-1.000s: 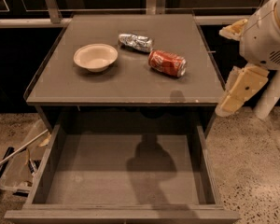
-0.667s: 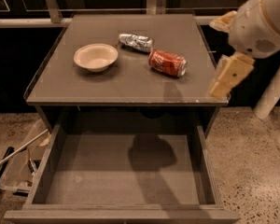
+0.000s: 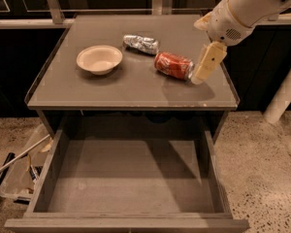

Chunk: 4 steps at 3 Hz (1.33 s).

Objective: Place coke can into top drawer

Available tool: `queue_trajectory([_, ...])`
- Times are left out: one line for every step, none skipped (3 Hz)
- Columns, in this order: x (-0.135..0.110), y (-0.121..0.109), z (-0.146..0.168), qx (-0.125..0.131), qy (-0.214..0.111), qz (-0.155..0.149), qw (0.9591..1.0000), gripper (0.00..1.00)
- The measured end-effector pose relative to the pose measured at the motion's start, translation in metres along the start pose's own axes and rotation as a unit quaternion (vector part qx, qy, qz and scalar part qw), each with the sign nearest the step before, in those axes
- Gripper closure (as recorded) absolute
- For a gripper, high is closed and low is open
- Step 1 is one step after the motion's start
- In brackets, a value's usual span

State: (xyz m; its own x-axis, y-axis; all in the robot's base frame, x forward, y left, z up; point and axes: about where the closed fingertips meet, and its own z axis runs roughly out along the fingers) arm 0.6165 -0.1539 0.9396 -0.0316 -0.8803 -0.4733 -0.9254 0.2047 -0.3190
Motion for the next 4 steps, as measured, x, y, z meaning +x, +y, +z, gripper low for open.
queue_trajectory([-0.003, -0.001, 0.008, 0.0, -0.007, -0.002, 1.0, 0.0])
queue_trajectory([0.005, -0.018, 0.033, 0.008, -0.024, 0.027, 0.9993, 0.0])
queue_trajectory([0.013, -0.037, 0.062, 0.008, -0.05, 0.059, 0.997, 0.0])
queue_trajectory([0.014, -0.043, 0.084, 0.0, -0.07, 0.081, 0.9943, 0.0])
